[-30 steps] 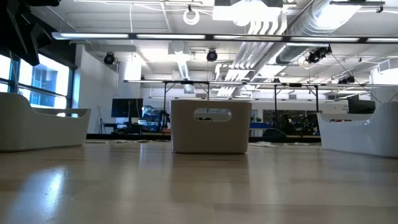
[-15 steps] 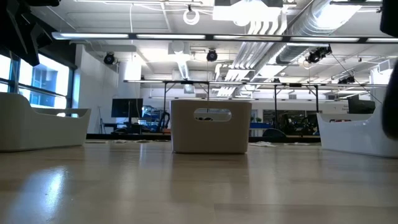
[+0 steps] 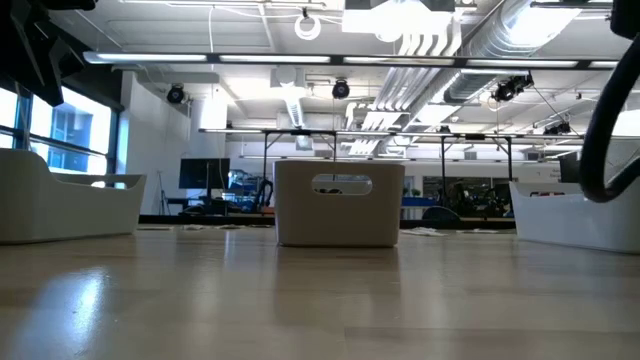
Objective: Pick & Place First Aid Supplies
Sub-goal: Put the ointment pack into the right gray bin, then put the bandage pack into the left gray bin
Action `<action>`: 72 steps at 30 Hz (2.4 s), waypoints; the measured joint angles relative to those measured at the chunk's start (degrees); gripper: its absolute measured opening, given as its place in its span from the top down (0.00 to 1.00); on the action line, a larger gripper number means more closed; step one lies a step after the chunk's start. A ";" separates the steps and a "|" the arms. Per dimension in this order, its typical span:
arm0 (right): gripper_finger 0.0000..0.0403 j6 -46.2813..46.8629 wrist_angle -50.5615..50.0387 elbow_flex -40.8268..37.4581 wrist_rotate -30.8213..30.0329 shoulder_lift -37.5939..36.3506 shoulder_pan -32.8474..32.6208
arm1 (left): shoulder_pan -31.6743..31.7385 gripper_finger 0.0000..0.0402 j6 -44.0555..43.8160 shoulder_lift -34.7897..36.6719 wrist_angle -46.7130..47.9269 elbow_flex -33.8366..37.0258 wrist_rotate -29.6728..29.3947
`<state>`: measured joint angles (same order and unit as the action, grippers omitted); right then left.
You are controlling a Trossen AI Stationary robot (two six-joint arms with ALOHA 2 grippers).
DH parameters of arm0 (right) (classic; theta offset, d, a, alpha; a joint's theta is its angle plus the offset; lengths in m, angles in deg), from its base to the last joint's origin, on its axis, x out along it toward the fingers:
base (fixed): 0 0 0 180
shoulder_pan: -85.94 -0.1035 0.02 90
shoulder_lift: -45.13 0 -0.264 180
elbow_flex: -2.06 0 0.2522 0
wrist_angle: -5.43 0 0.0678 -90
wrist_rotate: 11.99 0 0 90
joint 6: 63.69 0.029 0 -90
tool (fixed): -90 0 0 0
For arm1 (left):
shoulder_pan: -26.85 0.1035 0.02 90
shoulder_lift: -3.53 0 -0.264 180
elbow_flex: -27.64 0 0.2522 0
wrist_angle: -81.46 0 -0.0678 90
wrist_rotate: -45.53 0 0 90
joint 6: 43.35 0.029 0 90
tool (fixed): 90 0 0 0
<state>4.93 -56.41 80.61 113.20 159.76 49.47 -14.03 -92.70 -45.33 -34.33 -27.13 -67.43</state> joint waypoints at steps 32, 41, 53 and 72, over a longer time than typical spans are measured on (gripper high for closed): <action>1.00 -19.56 -23.73 34.30 -40.83 0.37 9.52 | -0.02 0.68 0.01 -0.02 -0.01 0.00 0.00; 1.00 -45.45 -11.70 42.20 -69.44 0.20 21.46 | -0.02 0.68 0.01 0.00 0.00 0.00 0.01; 1.00 -59.53 -13.87 42.18 -56.86 10.42 35.40 | -0.02 0.68 0.01 0.00 0.01 0.00 0.00; 0.69 -65.02 -13.91 42.18 -52.58 12.83 36.94 | -0.01 0.68 0.00 -0.02 -0.01 0.00 0.00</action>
<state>-60.09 -70.32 122.80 60.62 172.59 86.41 -14.04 -92.70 -45.35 -34.34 -27.13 -67.43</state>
